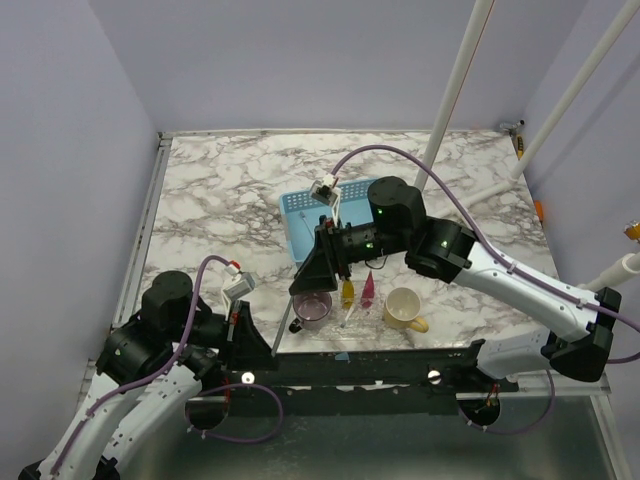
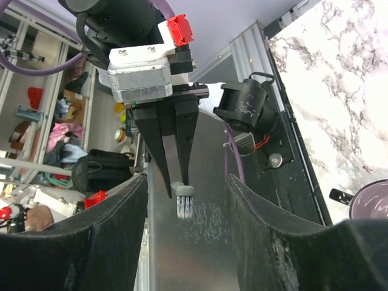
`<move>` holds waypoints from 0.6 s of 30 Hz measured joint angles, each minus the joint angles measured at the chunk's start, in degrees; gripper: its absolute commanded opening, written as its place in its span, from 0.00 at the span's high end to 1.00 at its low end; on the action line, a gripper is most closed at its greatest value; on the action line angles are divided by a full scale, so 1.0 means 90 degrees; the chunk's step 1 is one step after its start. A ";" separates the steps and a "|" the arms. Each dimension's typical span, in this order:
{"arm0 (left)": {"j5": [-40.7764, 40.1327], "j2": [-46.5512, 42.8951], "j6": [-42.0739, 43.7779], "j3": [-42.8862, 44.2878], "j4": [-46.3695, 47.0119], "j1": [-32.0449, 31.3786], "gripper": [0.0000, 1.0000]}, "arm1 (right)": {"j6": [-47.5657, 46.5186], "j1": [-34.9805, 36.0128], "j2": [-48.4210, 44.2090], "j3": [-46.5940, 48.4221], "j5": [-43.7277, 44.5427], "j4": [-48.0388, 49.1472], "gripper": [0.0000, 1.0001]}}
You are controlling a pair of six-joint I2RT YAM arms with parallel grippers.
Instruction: Prepare toiletry sets of a toothbrush and toothpaste on the tray
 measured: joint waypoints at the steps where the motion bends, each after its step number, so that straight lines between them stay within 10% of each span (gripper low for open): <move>1: 0.0015 0.0005 0.0041 0.0022 -0.0046 0.0000 1.00 | 0.0015 0.0000 0.0019 0.0000 -0.0058 0.0017 0.49; 18: 0.0121 0.0032 0.0345 0.0036 -0.0248 0.0000 1.00 | 0.0153 0.0000 0.0097 0.0000 -0.0532 0.0294 0.83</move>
